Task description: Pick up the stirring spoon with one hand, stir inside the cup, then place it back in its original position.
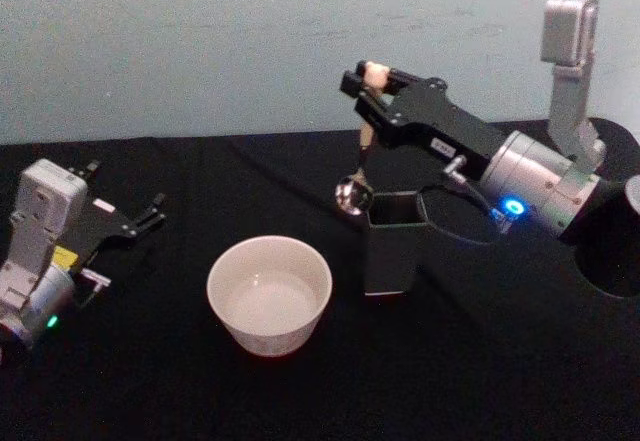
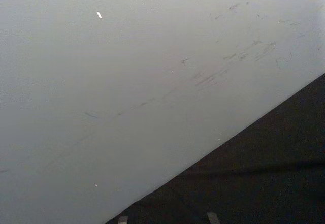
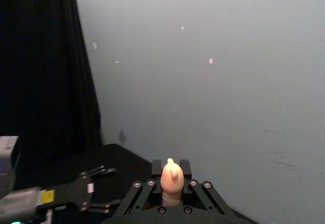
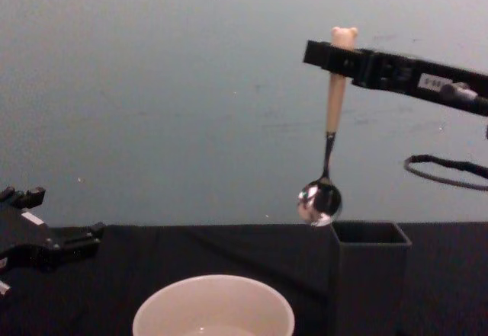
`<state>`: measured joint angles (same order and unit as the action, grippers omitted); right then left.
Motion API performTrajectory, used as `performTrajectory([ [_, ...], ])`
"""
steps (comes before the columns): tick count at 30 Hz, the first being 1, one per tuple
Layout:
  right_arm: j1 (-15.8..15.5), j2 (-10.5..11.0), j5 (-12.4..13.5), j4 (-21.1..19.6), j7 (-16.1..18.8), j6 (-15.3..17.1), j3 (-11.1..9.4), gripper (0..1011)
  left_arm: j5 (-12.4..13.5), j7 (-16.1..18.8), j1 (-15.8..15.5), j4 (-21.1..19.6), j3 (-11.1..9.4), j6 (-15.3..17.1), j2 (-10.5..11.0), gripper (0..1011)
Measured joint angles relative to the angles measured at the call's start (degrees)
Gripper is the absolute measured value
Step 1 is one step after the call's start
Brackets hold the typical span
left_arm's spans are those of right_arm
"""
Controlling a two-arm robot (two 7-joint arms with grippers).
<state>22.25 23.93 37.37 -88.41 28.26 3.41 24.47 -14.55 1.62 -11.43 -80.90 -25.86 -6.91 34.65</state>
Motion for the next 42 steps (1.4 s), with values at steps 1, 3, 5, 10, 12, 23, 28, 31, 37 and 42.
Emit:
performTrajectory([
  [1, 0.0, 0.0, 0.0, -0.1, 0.1, 0.1, 0.3, 214, 0.0, 0.0, 0.0, 0.0, 0.0, 0.0, 0.0, 1001],
  [3, 0.1, -0.1, 0.1, -0.2, 0.4, 0.3, 0.8, 214, 0.0, 0.0, 0.0, 0.0, 0.0, 0.0, 0.0, 1001],
  [5, 0.1, -0.2, 0.3, -0.4, 0.7, 0.6, 1.6, 213, 0.0, 0.0, 0.0, 0.0, 0.0, 0.0, 0.0, 1001],
  [10, 0.2, -0.4, 0.7, -0.5, 1.2, 1.1, 2.9, 213, 0.0, 0.0, 0.0, 0.0, 0.0, 0.0, 0.0, 1002],
  [12, 0.3, -0.6, 0.8, -0.5, 1.3, 1.4, 3.6, 213, 0.0, 0.0, 0.0, 0.0, 0.0, 0.0, 0.0, 1001],
  [23, -0.3, -2.0, -1.7, 1.7, 1.1, -0.5, 7.0, 213, 0.0, 0.0, 0.0, 0.0, 0.0, 0.0, 0.0, 1001],
  [28, -0.5, -3.0, -3.1, 3.3, 1.0, -1.4, 8.0, 212, 0.0, 0.0, 0.0, 0.0, 0.0, 0.0, 0.0, 1001],
  [31, -0.5, -3.7, -4.0, 4.2, 0.9, -1.8, 8.4, 212, 0.0, 0.0, 0.0, 0.0, 0.0, 0.0, 0.0, 1001],
  [37, -0.8, -4.8, -6.2, 5.7, 0.8, -2.9, 9.3, 211, 0.0, 0.0, 0.0, 0.0, 0.0, 0.0, 0.0, 1001],
  [42, -0.9, -5.7, -8.0, 6.9, 0.9, -3.9, 9.8, 211, 0.0, 0.0, 0.0, 0.0, 0.0, 0.0, 0.0, 1001],
])
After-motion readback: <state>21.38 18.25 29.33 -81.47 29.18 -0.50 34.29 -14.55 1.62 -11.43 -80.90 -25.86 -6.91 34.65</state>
